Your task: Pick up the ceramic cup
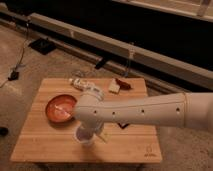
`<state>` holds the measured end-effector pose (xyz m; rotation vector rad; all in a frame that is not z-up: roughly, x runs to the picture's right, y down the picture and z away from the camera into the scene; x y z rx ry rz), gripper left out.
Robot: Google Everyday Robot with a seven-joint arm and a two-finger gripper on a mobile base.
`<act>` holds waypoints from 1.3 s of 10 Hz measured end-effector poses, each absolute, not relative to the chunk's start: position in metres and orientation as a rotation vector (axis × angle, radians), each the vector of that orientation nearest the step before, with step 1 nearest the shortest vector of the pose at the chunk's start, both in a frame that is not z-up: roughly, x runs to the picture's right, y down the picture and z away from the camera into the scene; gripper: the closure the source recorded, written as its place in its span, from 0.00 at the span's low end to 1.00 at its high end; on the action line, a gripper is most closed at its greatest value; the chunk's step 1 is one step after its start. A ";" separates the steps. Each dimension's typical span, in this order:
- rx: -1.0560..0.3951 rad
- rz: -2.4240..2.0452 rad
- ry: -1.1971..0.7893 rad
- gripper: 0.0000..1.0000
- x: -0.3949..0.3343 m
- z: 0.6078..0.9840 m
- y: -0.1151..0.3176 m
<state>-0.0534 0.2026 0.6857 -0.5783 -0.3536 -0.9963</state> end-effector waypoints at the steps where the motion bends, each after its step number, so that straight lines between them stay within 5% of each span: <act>1: -0.587 -0.988 -0.351 0.20 -0.044 0.693 0.206; 5: -0.607 -0.992 -0.384 0.22 -0.044 0.708 0.229; 11: -0.618 -1.003 -0.462 0.84 -0.062 0.715 0.249; 13: -0.595 -1.008 -0.495 0.98 -0.066 0.711 0.247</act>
